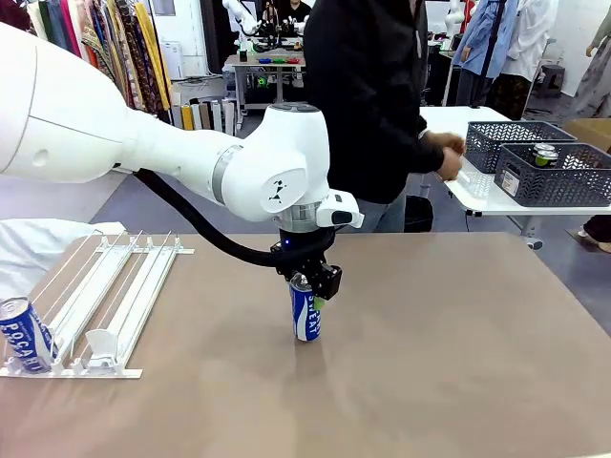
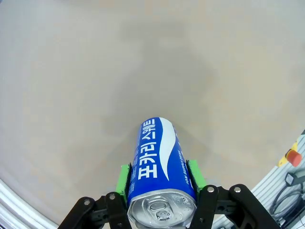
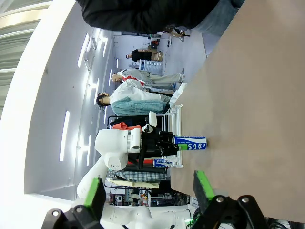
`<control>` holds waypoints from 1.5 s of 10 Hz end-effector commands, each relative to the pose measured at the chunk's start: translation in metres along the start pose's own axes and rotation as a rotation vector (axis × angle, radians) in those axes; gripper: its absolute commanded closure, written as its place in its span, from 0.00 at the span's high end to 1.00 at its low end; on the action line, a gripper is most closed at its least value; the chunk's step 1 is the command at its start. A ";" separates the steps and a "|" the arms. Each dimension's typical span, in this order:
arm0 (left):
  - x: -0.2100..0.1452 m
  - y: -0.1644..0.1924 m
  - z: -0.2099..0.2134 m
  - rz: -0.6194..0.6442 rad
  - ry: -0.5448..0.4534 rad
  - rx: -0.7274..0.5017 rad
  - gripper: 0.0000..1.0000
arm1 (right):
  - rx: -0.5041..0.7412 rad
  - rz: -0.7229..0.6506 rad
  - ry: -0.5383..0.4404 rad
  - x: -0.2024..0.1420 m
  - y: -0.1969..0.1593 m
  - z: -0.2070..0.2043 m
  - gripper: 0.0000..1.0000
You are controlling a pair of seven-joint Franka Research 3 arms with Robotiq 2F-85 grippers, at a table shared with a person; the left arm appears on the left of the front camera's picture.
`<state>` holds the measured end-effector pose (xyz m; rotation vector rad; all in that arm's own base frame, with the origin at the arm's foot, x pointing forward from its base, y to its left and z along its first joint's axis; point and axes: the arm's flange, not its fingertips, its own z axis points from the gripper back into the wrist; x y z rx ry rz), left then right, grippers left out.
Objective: Retrieve and store the cans from the dispenser.
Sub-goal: Pick up one can from the Automatic Can Dispenser and place it in the middle of the table.
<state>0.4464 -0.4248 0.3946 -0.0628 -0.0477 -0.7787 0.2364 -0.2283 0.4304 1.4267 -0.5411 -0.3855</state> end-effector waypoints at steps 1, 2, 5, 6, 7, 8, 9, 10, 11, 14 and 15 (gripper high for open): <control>-0.002 0.000 0.003 0.028 -0.006 0.040 0.24 | -0.007 0.026 0.013 -0.002 0.000 0.003 1.00; -0.003 0.000 0.003 0.019 -0.012 0.045 0.82 | -0.007 0.026 0.013 -0.002 0.000 0.003 1.00; -0.018 -0.014 0.024 -0.001 -0.091 0.095 1.00 | -0.007 0.026 0.013 -0.002 0.000 0.003 1.00; -0.029 -0.021 0.045 -0.006 -0.161 0.123 1.00 | -0.007 0.026 0.013 -0.002 0.000 0.003 1.00; -0.045 -0.025 0.076 0.013 -0.244 0.145 1.00 | -0.007 0.026 0.013 -0.002 0.000 0.003 1.00; -0.067 -0.023 0.112 0.047 -0.300 0.173 1.00 | -0.007 0.026 0.013 -0.002 0.000 0.003 1.00; -0.087 -0.017 0.140 0.070 -0.315 0.178 1.00 | -0.007 0.026 0.013 -0.002 0.000 0.003 1.00; -0.114 -0.006 0.169 0.072 -0.321 0.133 1.00 | -0.007 0.026 0.013 -0.002 0.000 0.003 1.00; -0.151 0.019 0.198 0.087 -0.363 0.016 1.00 | -0.007 0.026 0.013 -0.002 0.000 0.003 1.00; -0.282 0.145 0.255 0.264 -0.506 -0.301 1.00 | -0.007 0.026 0.013 -0.002 0.000 0.003 1.00; -0.342 0.192 0.260 0.397 -0.563 -0.419 1.00 | -0.007 0.026 0.013 -0.002 0.000 0.003 1.00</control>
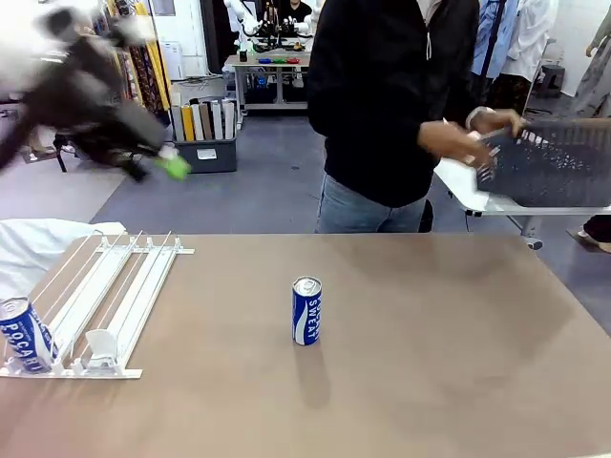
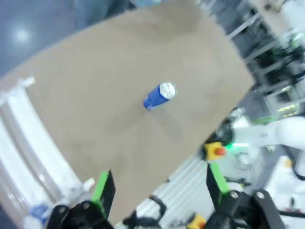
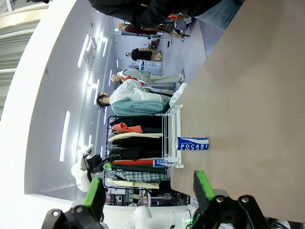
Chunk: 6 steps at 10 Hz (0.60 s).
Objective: Retrieve and store the cans from the dispenser.
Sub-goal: Pick up one can from the Automatic Can Dispenser and place it in the middle of the table.
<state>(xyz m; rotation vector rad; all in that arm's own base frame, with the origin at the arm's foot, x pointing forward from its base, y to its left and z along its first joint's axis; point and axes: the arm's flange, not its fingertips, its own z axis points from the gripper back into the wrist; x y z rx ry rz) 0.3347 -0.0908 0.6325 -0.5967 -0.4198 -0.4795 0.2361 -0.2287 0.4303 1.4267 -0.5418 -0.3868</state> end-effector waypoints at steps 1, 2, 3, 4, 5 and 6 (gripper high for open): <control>-0.056 0.087 0.064 0.248 -0.079 -0.109 1.00 | -0.008 0.026 0.015 -0.002 0.000 0.002 1.00; -0.090 0.119 0.086 0.316 -0.147 -0.230 1.00 | -0.008 0.026 0.015 -0.002 0.000 0.002 1.00; -0.119 0.148 0.098 0.391 -0.211 -0.293 1.00 | -0.008 0.026 0.015 -0.002 0.000 0.002 1.00; -0.143 0.175 0.100 0.424 -0.268 -0.402 1.00 | -0.008 0.026 0.015 -0.002 0.000 0.002 1.00; -0.157 0.190 0.099 0.477 -0.303 -0.443 1.00 | -0.008 0.026 0.015 -0.002 0.000 0.002 1.00; -0.160 0.199 0.092 0.492 -0.270 -0.439 1.00 | -0.008 0.026 0.015 -0.002 0.000 0.002 1.00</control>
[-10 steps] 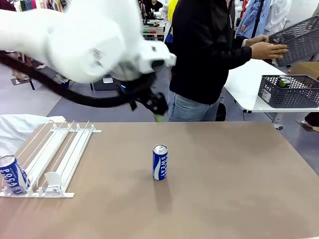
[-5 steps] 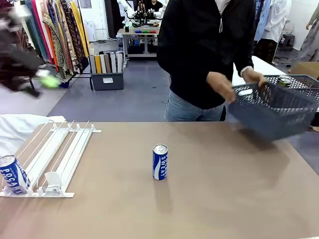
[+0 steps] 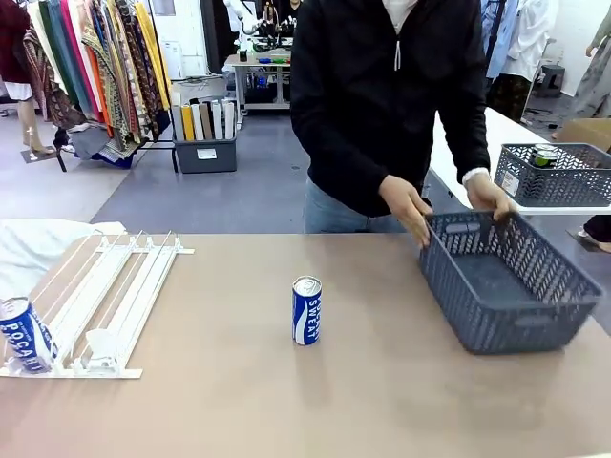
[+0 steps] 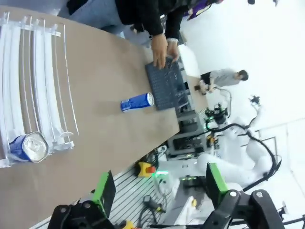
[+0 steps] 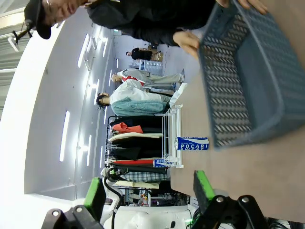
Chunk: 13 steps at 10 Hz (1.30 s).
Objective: Retrieve and store the cans from the dispenser.
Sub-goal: Pick up one can from the Automatic Can Dispenser and place it in the middle of the table.
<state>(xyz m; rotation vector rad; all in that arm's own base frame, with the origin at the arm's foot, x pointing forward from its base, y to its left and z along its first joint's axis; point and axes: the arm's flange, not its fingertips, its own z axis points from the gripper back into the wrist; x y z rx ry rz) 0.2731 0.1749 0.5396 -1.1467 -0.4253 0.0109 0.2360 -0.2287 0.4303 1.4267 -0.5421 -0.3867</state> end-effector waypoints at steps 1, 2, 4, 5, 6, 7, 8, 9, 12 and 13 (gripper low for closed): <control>0.000 -0.020 0.000 -0.044 0.022 0.039 1.00 | -0.008 0.026 0.015 -0.002 0.000 0.002 1.00; 0.000 -0.020 0.000 -0.044 0.022 0.039 1.00 | -0.008 0.026 0.015 -0.002 0.000 0.002 1.00; 0.000 -0.020 0.000 -0.044 0.022 0.039 1.00 | -0.008 0.026 0.015 -0.002 0.000 0.002 1.00; 0.000 -0.020 0.000 -0.044 0.022 0.039 1.00 | -0.008 0.026 0.015 -0.002 0.000 0.002 1.00; 0.000 -0.020 0.000 -0.044 0.022 0.039 1.00 | -0.008 0.026 0.015 -0.002 0.000 0.002 1.00; 0.000 -0.020 0.000 -0.044 0.022 0.039 1.00 | -0.008 0.026 0.015 -0.002 0.000 0.002 1.00; 0.000 -0.020 0.000 -0.044 0.022 0.039 1.00 | -0.008 0.026 0.015 -0.002 0.000 0.002 1.00; 0.000 -0.020 0.000 -0.044 0.022 0.039 1.00 | -0.008 0.026 0.015 -0.002 0.000 0.002 1.00; 0.000 -0.020 0.000 -0.044 0.022 0.039 1.00 | -0.008 0.026 0.015 -0.002 0.000 0.002 1.00; 0.000 -0.020 0.000 -0.044 0.022 0.039 1.00 | -0.008 0.026 0.015 -0.002 0.000 0.002 1.00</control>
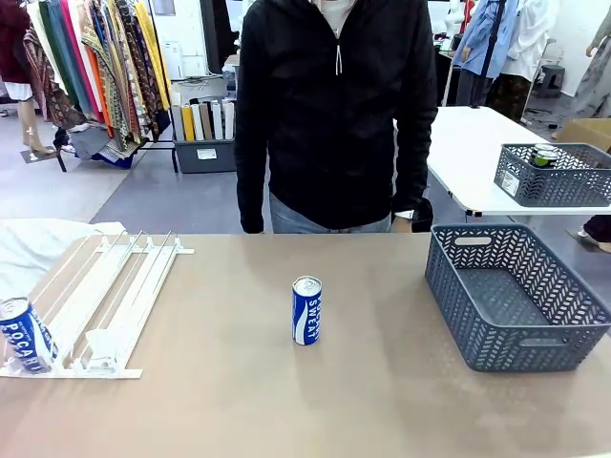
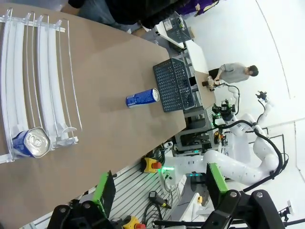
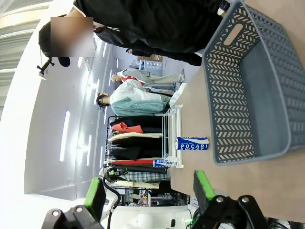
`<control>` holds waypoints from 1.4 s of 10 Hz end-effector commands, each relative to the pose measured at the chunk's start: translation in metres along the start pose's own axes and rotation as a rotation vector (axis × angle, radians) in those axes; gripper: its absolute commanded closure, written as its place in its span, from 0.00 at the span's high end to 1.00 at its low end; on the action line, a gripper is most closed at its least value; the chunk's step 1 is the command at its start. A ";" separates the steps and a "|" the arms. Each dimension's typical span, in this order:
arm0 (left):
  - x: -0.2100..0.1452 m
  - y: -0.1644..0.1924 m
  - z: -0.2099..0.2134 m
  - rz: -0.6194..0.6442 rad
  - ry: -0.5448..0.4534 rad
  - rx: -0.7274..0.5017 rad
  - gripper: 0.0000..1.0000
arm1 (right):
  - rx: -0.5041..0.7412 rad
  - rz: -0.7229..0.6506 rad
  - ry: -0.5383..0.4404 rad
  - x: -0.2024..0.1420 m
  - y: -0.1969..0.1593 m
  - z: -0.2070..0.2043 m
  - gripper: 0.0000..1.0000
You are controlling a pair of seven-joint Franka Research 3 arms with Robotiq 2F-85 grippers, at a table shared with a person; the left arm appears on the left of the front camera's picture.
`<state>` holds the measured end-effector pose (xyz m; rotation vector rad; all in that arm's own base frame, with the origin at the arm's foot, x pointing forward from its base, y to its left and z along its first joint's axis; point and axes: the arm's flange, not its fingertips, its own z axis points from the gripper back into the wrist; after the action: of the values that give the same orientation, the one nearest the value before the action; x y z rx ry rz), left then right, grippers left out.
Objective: Retrieve and store the cans from the dispenser.
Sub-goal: Pick up one can from the Automatic Can Dispenser and place it in the middle of the table.
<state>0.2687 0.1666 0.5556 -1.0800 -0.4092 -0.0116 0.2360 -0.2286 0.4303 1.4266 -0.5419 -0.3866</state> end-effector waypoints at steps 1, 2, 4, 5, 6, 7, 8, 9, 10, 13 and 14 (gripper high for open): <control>0.001 -0.001 0.000 -0.022 -0.008 -0.023 1.00 | -0.007 0.026 0.015 -0.002 0.000 0.002 1.00; 0.000 0.000 0.000 0.000 0.000 0.000 1.00 | -0.007 0.026 0.015 -0.002 0.000 0.002 1.00; -0.001 -0.022 -0.026 -0.065 0.239 0.526 1.00 | -0.007 0.026 0.015 -0.002 0.000 0.002 1.00; -0.006 -0.032 -0.035 -0.095 0.335 0.730 1.00 | -0.007 0.026 0.015 -0.002 0.000 0.002 1.00; -0.008 -0.039 -0.049 -0.137 0.394 0.895 1.00 | -0.007 0.026 0.015 -0.002 0.000 0.002 1.00; -0.009 -0.042 -0.064 -0.173 0.437 0.930 1.00 | -0.007 0.026 0.015 -0.002 0.000 0.002 1.00; -0.004 -0.039 -0.078 -0.175 0.440 1.038 1.00 | -0.007 0.026 0.015 -0.002 0.000 0.002 1.00; 0.002 -0.040 -0.092 -0.203 0.406 1.064 1.00 | -0.007 0.026 0.015 -0.002 0.000 0.002 1.00; -0.004 -0.050 -0.066 -0.135 0.363 0.893 1.00 | -0.007 0.026 0.015 -0.002 0.000 0.002 1.00; -0.002 -0.050 -0.080 -0.170 0.396 0.961 1.00 | -0.007 0.026 0.015 -0.002 0.000 0.002 1.00; 0.002 -0.038 -0.099 -0.211 0.425 0.935 1.00 | -0.007 0.026 0.015 -0.002 0.000 0.002 1.00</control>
<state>0.2839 0.0762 0.5613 -0.1192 -0.1080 -0.1796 0.2360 -0.2286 0.4304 1.4268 -0.5418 -0.3862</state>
